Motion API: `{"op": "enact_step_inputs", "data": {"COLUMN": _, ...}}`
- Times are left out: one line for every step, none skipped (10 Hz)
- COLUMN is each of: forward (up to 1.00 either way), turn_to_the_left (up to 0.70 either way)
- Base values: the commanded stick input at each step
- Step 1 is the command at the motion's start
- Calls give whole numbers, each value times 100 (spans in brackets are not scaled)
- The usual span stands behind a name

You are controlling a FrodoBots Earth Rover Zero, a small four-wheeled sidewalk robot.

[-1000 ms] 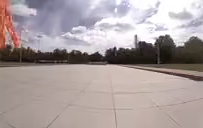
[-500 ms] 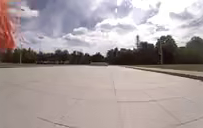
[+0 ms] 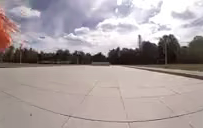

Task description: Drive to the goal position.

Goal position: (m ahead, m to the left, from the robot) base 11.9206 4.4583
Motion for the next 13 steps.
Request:
{"op": "enact_step_inputs", "data": {"forward": 100, "turn_to_the_left": -40}}
{"op": "enact_step_inputs", "data": {"forward": 100, "turn_to_the_left": -40}}
{"op": "enact_step_inputs", "data": {"forward": 100, "turn_to_the_left": -37}}
{"op": "enact_step_inputs", "data": {"forward": 100, "turn_to_the_left": -18}}
{"op": "enact_step_inputs", "data": {"forward": 100, "turn_to_the_left": 0}}
{"op": "enact_step_inputs", "data": {"forward": 100, "turn_to_the_left": 0}}
{"op": "enact_step_inputs", "data": {"forward": 100, "turn_to_the_left": 0}}
{"op": "enact_step_inputs", "data": {"forward": 100, "turn_to_the_left": 0}}
{"op": "enact_step_inputs", "data": {"forward": 100, "turn_to_the_left": 0}}
{"op": "enact_step_inputs", "data": {"forward": 100, "turn_to_the_left": 0}}
{"op": "enact_step_inputs", "data": {"forward": 100, "turn_to_the_left": 0}}
{"op": "enact_step_inputs", "data": {"forward": 100, "turn_to_the_left": 0}}
{"op": "enact_step_inputs", "data": {"forward": 100, "turn_to_the_left": 0}}
